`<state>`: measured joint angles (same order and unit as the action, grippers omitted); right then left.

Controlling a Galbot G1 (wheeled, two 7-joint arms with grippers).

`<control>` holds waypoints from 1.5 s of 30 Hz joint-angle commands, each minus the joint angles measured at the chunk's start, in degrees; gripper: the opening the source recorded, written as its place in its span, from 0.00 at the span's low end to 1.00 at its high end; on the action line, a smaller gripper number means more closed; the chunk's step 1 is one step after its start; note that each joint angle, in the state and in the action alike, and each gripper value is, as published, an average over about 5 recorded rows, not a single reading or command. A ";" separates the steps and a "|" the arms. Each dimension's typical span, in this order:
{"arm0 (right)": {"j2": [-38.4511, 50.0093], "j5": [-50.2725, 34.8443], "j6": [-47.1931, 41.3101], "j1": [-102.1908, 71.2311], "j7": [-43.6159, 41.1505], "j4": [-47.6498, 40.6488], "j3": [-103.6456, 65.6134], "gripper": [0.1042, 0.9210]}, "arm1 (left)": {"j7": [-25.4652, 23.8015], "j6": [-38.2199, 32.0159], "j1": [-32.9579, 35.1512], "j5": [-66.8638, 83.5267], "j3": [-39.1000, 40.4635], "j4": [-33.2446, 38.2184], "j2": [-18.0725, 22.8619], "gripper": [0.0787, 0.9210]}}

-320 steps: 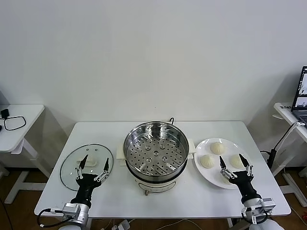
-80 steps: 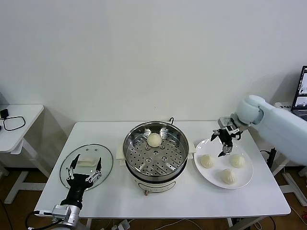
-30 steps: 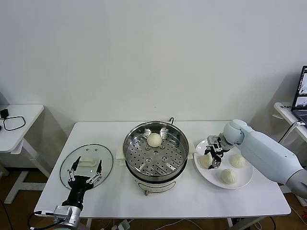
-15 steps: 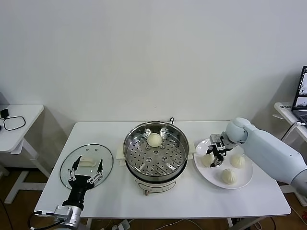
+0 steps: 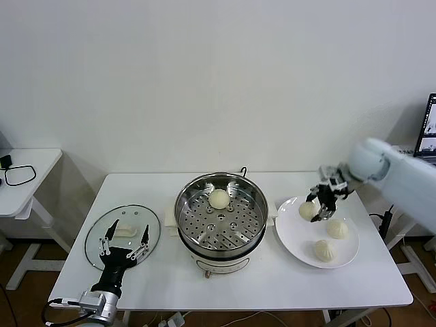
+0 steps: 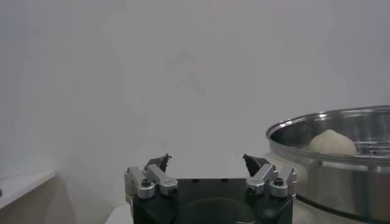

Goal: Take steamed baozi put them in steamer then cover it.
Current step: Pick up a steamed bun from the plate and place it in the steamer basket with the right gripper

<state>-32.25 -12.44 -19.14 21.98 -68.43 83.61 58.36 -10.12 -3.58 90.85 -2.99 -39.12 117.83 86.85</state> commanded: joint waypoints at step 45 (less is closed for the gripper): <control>-48.27 -7.46 -19.50 0.22 9.45 -17.03 9.63 0.69 | -0.79 -0.03 -1.33 0.40 -3.36 -2.30 -0.35 0.88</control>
<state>-75.89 -22.66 -38.24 26.48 -59.27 72.30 69.23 -10.83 -3.56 89.55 -2.58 -42.33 115.82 86.53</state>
